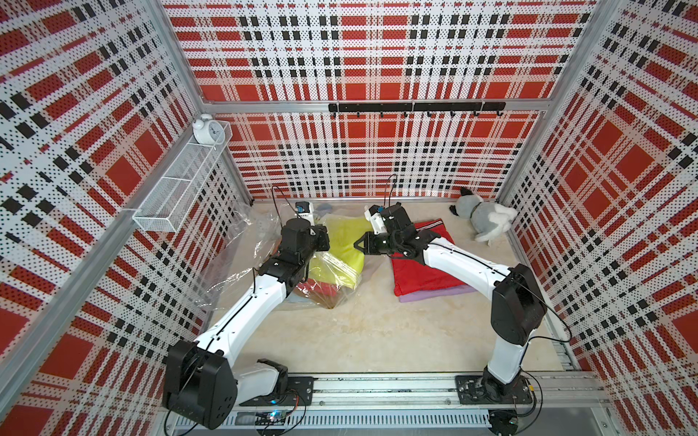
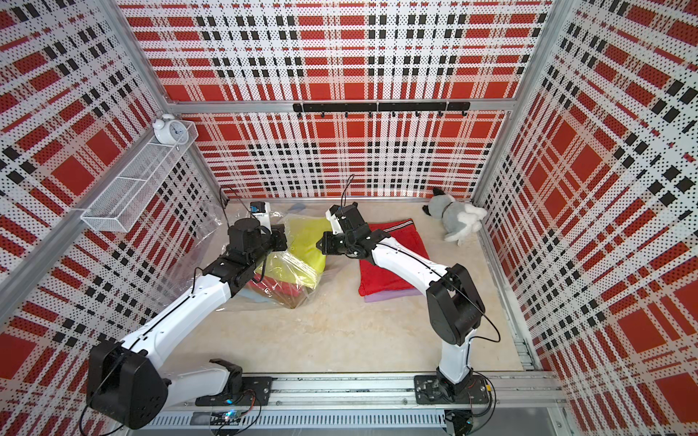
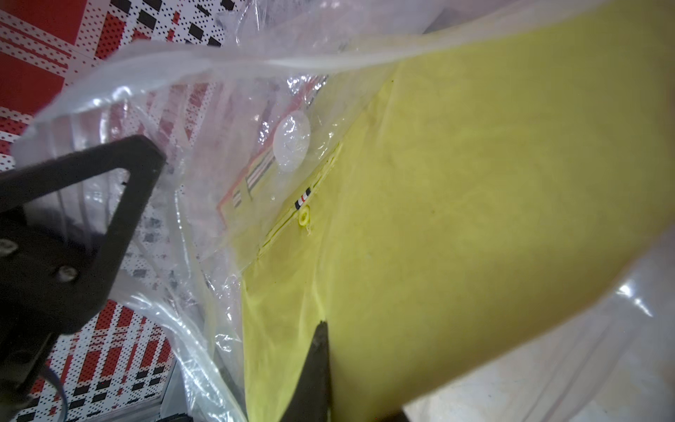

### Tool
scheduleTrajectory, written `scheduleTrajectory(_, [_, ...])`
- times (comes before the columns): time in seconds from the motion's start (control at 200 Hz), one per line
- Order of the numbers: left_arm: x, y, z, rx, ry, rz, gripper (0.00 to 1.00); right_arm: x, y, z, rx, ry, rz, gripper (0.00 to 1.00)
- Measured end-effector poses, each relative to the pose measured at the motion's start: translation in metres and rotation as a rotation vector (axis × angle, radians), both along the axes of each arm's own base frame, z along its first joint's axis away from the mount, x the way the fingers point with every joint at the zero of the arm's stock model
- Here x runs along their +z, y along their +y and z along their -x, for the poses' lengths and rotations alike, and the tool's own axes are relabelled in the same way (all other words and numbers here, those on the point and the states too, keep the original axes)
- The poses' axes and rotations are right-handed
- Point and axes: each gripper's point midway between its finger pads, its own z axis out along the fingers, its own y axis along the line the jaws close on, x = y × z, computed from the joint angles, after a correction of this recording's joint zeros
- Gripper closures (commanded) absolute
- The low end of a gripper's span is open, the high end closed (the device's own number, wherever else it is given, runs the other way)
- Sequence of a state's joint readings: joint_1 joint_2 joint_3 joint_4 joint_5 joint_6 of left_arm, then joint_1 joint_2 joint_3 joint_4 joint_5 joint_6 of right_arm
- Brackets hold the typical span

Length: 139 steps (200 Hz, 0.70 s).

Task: Take the trousers out of the vacuum bag
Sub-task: Take out the trousers from the vacuum bag.

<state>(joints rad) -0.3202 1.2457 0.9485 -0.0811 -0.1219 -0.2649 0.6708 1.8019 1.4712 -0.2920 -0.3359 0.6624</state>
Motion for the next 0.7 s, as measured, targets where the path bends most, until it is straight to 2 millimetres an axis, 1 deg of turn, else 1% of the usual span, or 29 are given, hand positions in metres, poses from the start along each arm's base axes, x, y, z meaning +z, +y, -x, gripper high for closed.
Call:
scheduleTrajectory(0.06, [-0.001, -0.001, 0.000, -0.005, 0.002, 0.002, 1.00, -0.006, -0.010, 0.001, -0.017, 0.010, 0.003, 0.94])
scheduleTrajectory(0.135, [-0.002, -0.002, 0.001, -0.011, 0.005, 0.003, 1.00, -0.022, -0.021, 0.001, -0.040, 0.035, 0.007, 0.90])
scheduleTrajectory(0.225, [-0.004, -0.002, 0.001, -0.013, 0.009, 0.003, 1.00, -0.042, -0.028, 0.003, -0.063, 0.075, 0.010, 0.86])
scheduleTrajectory(0.266, [-0.004, -0.002, 0.001, -0.014, 0.010, 0.003, 1.00, -0.048, -0.029, 0.004, -0.069, 0.089, 0.005, 0.81])
scheduleTrajectory(0.316, [-0.003, -0.002, 0.001, -0.015, 0.009, 0.004, 1.00, -0.051, -0.029, 0.005, -0.073, 0.098, -0.006, 0.70])
scheduleTrajectory(0.411, [-0.003, -0.001, 0.001, -0.013, 0.009, 0.004, 1.00, -0.050, -0.027, 0.004, -0.085, 0.108, -0.041, 0.57])
scheduleTrajectory(0.551, [-0.003, -0.001, 0.001, -0.012, 0.009, 0.004, 1.00, -0.047, -0.023, 0.002, -0.094, 0.122, -0.082, 0.47])
scheduleTrajectory(0.621, [-0.003, -0.001, 0.001, -0.013, 0.009, 0.004, 1.00, -0.049, -0.023, 0.003, -0.100, 0.129, -0.096, 0.45])
scheduleTrajectory(0.696, [-0.004, -0.001, 0.001, -0.013, 0.010, 0.004, 1.00, -0.056, -0.024, 0.004, -0.109, 0.144, -0.101, 0.43])
